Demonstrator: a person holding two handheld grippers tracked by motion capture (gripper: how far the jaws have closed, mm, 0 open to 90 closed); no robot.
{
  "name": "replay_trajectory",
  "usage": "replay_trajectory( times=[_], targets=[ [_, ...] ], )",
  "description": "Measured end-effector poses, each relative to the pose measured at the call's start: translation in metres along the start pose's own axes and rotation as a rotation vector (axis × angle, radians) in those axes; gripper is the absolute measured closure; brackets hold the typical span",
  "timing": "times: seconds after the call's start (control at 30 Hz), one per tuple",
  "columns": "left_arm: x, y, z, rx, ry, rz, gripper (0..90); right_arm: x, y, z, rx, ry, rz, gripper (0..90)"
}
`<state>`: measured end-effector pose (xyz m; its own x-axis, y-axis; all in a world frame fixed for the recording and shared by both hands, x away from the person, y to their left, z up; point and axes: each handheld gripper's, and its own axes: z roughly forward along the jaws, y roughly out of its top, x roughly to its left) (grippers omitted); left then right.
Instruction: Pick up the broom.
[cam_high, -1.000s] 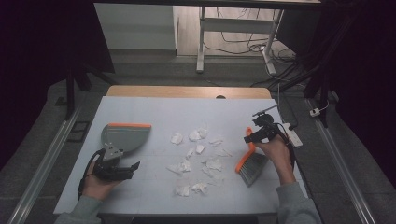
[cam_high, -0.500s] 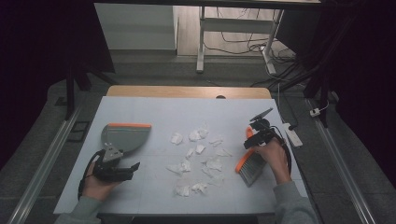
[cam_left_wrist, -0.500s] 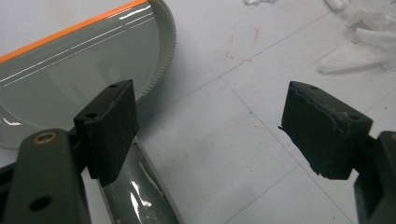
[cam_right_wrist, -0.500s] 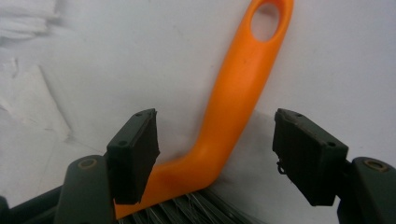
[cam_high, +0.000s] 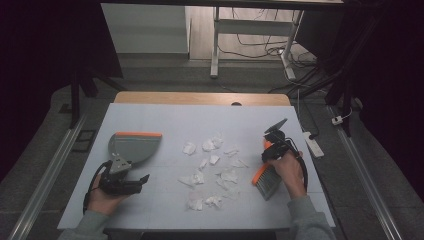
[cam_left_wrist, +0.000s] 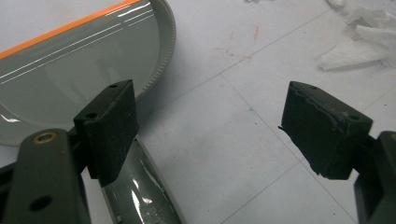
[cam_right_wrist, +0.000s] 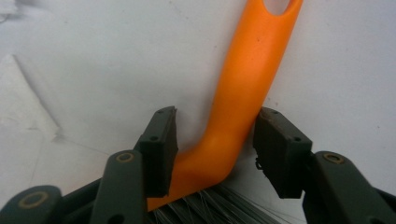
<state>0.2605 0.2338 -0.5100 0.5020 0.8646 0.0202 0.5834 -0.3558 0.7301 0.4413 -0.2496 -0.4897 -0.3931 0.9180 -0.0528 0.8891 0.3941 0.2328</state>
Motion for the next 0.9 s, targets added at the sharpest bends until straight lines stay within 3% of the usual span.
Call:
replay_trajectory(
  times=[0.1,0.2,0.33,0.53,0.63,0.7,0.77,0.8,0.87,0.9],
  targets=[
    [-0.001,0.0,0.0,0.0,-0.001,0.004,20.0,0.002,0.0,0.0,-0.005,-0.015,0.019,57.2],
    [0.0,-0.001,-0.001,0.001,0.004,0.002,20.0,0.006,-0.002,-0.001,-0.014,-0.016,-0.002,68.5],
    [0.002,-0.003,-0.002,0.005,0.017,0.001,20.1,0.007,-0.005,-0.002,-0.027,-0.023,-0.019,69.7],
    [0.003,-0.004,-0.003,0.002,0.015,-0.003,20.1,0.004,-0.006,-0.003,-0.034,0.007,-0.083,70.2],
    [0.003,-0.004,-0.003,0.001,0.018,-0.002,20.1,0.004,-0.011,-0.01,-0.058,-0.019,-0.134,70.3],
    [0.004,-0.004,-0.003,0.001,0.019,-0.004,20.1,0.002,-0.012,-0.014,-0.069,-0.007,-0.139,70.4],
    [0.005,-0.004,-0.003,0.0,0.021,-0.007,20.1,-0.007,-0.016,-0.024,-0.108,0.063,-0.13,70.3],
    [0.005,-0.004,-0.003,0.0,0.021,-0.007,20.1,-0.007,-0.016,-0.024,-0.108,0.063,-0.13,70.3],
    [0.005,-0.004,-0.003,-0.002,0.022,-0.007,20.1,-0.017,-0.02,-0.031,-0.15,0.128,-0.114,70.4],
    [0.005,-0.004,-0.003,-0.002,0.022,-0.007,20.1,-0.017,-0.02,-0.031,-0.15,0.128,-0.114,70.4]
  ],
)
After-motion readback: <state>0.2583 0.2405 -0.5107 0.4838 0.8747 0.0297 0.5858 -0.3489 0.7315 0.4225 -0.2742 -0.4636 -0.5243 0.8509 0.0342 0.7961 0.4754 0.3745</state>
